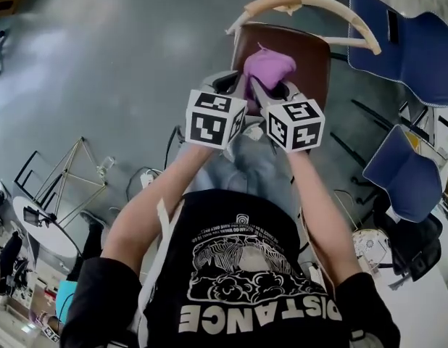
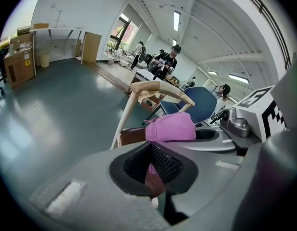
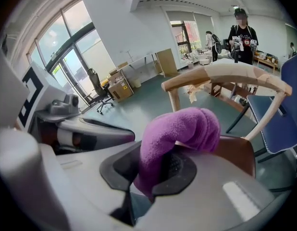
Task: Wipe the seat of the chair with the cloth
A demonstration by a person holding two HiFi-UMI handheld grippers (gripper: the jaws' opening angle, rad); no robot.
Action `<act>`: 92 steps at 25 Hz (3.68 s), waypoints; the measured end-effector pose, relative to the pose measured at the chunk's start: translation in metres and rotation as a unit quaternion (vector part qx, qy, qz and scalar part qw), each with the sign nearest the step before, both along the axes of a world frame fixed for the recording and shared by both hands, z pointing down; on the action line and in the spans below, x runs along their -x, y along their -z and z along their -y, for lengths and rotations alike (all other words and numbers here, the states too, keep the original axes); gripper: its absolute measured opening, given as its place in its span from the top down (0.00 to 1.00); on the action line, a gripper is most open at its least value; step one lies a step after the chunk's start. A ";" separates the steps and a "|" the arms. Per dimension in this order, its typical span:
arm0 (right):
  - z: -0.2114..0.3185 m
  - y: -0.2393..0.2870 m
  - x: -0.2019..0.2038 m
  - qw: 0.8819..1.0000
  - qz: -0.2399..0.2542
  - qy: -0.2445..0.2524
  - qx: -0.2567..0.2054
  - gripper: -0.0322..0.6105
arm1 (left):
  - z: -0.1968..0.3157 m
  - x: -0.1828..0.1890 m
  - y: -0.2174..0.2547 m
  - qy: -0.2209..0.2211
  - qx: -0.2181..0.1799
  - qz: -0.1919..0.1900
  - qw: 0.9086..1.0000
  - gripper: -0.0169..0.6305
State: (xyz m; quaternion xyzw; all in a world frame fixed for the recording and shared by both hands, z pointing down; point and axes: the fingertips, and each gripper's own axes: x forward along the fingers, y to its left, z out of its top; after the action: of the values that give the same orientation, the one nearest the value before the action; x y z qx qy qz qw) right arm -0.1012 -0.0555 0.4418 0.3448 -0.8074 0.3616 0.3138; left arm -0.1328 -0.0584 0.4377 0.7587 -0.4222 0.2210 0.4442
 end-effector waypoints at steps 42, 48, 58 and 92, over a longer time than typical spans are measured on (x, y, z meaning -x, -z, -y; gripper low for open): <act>0.123 -0.199 -0.050 0.995 0.088 -0.047 0.033 0.86 | 0.027 -0.041 -0.138 0.082 0.065 0.090 0.990 0.98; 0.129 -0.202 -0.098 0.993 0.081 -0.077 0.037 0.86 | 0.029 -0.068 -0.139 0.076 0.066 0.089 0.991 0.98; 0.120 -0.202 -0.189 0.990 0.059 -0.122 0.040 0.86 | 0.030 -0.120 -0.141 0.053 0.069 0.086 0.992 0.98; 0.029 -0.151 -0.125 0.993 0.083 -0.078 0.014 0.85 | -0.029 -0.063 -0.149 0.052 0.073 0.091 0.992 0.98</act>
State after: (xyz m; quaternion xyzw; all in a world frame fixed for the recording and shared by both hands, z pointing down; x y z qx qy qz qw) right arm 0.0238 -0.0846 0.5928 0.3713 -0.7962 0.4234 0.2211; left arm -0.0702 -0.0291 0.5865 0.6779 -0.4824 0.2961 0.4691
